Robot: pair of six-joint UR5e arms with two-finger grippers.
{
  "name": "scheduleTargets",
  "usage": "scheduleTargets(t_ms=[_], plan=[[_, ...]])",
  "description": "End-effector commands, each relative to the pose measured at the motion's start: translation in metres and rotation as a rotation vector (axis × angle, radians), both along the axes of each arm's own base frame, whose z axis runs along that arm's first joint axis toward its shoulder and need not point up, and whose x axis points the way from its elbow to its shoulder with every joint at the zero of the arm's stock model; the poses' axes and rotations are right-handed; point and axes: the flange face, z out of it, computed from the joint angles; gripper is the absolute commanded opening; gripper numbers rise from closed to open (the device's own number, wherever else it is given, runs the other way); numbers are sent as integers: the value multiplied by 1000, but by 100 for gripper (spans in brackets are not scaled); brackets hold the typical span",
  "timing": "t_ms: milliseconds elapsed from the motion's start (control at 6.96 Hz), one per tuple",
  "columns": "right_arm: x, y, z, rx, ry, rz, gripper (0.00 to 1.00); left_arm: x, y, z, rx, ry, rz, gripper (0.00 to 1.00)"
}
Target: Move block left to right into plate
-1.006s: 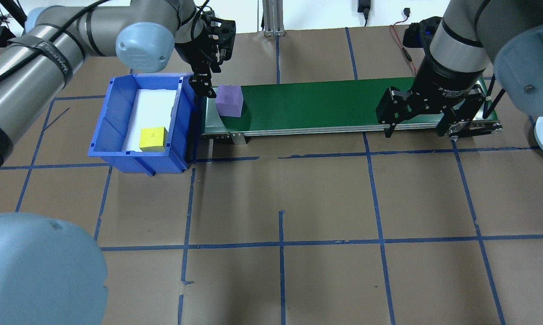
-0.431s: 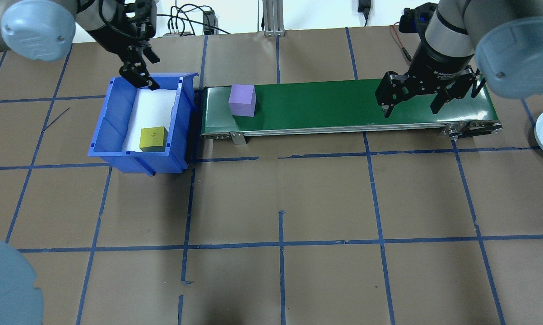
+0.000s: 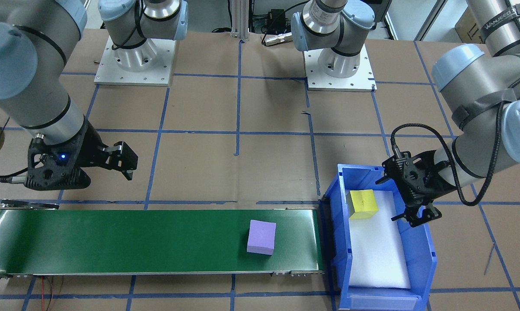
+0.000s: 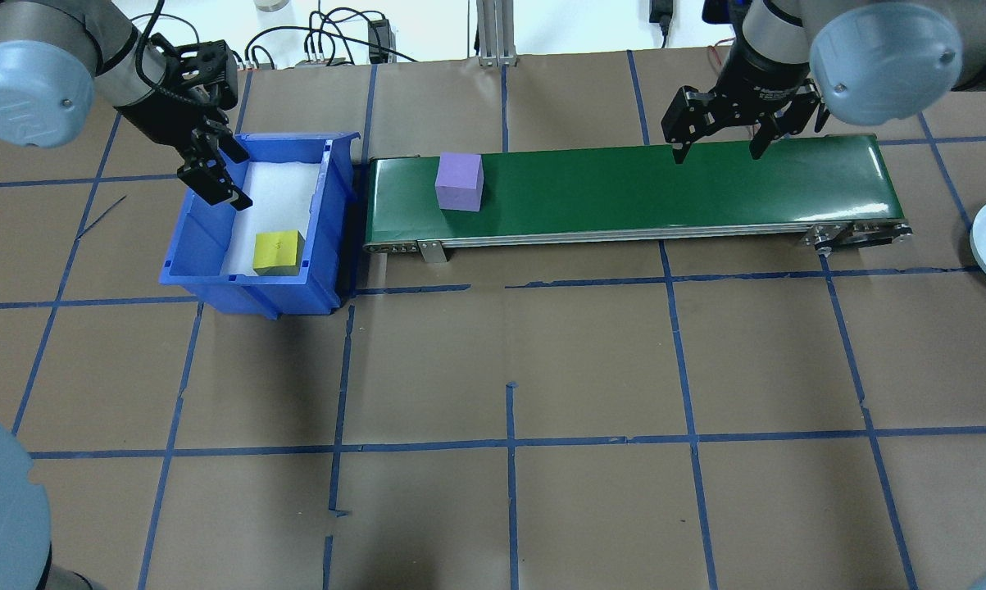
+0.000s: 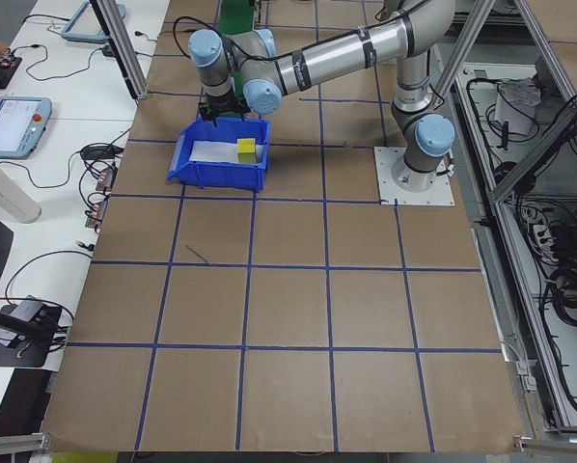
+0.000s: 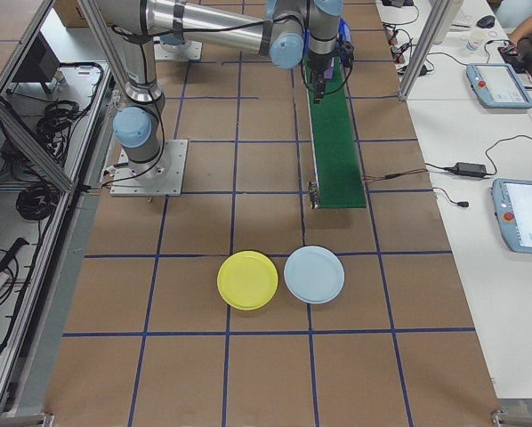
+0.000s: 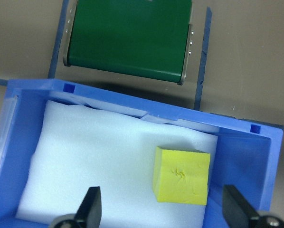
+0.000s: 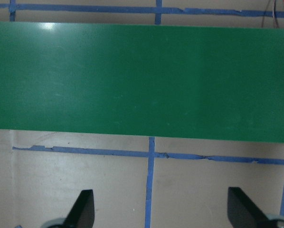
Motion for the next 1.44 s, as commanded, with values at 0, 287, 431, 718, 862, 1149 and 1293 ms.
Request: scheduleTargets(t_ms=[0, 287, 431, 718, 862, 1149, 1293], plan=[[-1, -42, -30, -27, -1, 15, 100, 9, 4, -33, 68, -15, 285, 90], [0, -56, -64, -14, -17, 12, 100, 8, 14, -67, 120, -33, 647, 93], [1, -57, -71, -4, -25, 14, 100, 7, 17, -74, 156, -42, 747, 93], [0, -65, -75, -39, -23, 33, 100, 8, 15, -82, 211, -54, 936, 93], [0, -64, -77, -34, -23, 31, 100, 9, 10, -86, 239, -57, 1029, 93], [5, -59, -87, -15, -69, 24, 100, 9, 12, -108, 287, -81, 1088, 93], [9, -59, -88, -13, -107, 20, 100, 10, 9, -107, 302, -85, 1178, 93]])
